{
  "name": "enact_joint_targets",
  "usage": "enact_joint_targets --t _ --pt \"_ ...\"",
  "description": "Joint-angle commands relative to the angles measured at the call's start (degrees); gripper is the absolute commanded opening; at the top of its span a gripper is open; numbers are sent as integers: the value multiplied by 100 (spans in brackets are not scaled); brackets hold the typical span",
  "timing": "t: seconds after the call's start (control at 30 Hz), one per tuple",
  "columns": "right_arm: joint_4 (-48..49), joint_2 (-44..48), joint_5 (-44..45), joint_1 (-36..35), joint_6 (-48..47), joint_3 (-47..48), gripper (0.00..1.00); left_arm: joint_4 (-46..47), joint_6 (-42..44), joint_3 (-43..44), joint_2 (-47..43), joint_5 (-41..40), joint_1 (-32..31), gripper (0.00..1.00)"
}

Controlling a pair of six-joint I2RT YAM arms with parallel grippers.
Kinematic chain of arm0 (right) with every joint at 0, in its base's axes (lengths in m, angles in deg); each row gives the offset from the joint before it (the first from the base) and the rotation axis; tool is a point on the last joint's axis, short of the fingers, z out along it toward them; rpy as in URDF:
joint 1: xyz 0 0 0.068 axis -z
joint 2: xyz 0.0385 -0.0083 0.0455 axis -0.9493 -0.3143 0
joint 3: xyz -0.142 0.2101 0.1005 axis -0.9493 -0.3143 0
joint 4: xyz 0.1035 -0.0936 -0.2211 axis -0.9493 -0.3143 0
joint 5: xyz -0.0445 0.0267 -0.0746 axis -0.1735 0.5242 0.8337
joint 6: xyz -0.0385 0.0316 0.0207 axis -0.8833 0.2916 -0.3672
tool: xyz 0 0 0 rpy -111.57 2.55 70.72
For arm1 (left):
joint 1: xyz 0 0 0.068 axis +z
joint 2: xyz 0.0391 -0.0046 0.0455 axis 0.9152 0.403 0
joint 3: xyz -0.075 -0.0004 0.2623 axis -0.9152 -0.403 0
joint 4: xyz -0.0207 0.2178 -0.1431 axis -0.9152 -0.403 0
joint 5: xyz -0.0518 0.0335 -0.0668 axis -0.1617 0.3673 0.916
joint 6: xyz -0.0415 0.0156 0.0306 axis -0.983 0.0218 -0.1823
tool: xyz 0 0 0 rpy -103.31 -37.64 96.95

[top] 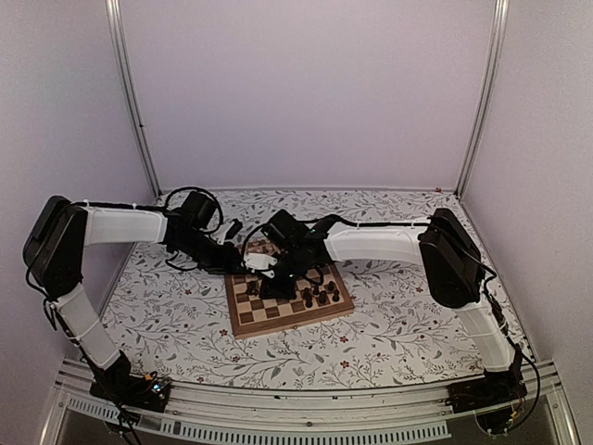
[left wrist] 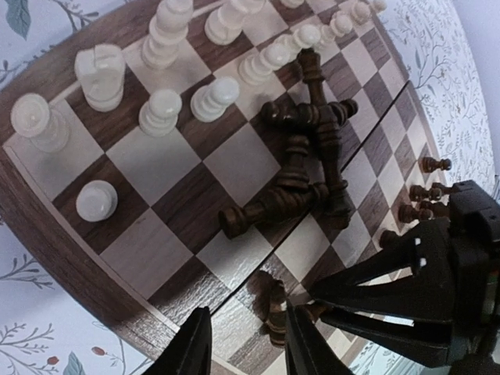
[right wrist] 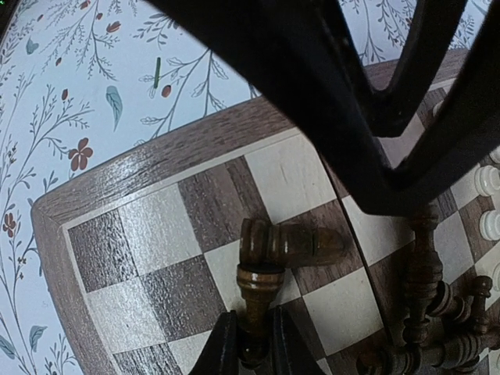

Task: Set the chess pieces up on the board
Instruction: Pick up the chess piece from the chessboard.

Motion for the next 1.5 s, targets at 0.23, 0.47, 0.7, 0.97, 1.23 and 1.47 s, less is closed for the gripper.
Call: enact_joint_targets --t 0.23,0.47,0.7,0.97,1.23,1.47 --pt "-158 105 230 -208 -142 -229 10 -329 -102 209 428 249 -118 29" --pt "-145 97 318 -268 -195 -229 10 -264 -165 245 565 570 -142 25" --pt "-127 97 370 -306 -206 -229 10 -298 -150 272 691 642 -243 24" --pt "-128 110 389 -326 -223 -267 11 -96 -299 225 507 671 -280 28" --pt "-112 112 414 -315 -232 -282 11 -7 -342 197 554 1019 -288 27" --pt "-76 107 405 -325 -224 -285 11 210 -394 159 444 1123 -320 26"
